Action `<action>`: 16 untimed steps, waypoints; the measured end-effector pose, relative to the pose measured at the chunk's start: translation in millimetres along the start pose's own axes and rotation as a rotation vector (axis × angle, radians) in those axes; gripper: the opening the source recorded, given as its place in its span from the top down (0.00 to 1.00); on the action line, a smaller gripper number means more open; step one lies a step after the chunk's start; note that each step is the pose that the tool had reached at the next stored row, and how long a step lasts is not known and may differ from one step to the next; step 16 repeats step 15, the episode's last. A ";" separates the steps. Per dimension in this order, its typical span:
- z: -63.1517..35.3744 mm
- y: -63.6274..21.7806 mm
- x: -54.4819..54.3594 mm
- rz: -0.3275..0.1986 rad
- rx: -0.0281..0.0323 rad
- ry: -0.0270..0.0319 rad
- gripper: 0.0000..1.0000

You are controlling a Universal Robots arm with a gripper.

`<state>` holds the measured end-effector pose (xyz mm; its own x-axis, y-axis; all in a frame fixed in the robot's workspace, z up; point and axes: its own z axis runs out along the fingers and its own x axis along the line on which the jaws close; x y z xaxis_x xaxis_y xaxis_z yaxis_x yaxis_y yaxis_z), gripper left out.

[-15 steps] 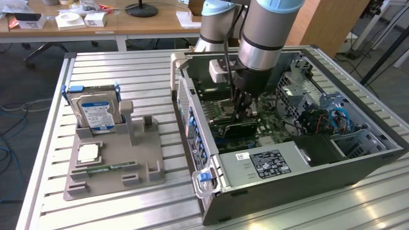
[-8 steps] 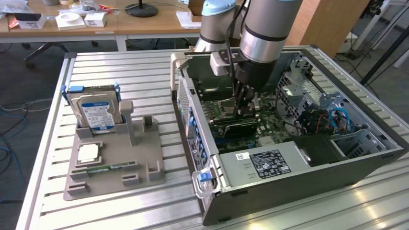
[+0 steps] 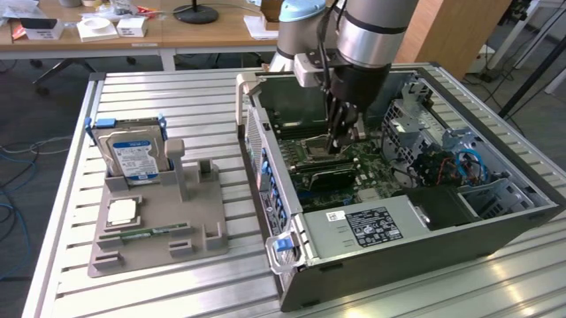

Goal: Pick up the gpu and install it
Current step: 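Press down on the gpu until it lock into place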

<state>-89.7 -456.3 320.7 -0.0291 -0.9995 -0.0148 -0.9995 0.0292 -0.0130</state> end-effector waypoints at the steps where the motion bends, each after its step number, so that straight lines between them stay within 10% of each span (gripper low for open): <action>1: -3.7 0.0 -0.1 0.000 0.0001 0.0006 0.90; 8: -25.5 -0.3 -0.4 0.000 0.0001 0.0062 0.90; 16: -26.2 -0.3 -0.4 0.000 0.0002 0.0062 0.90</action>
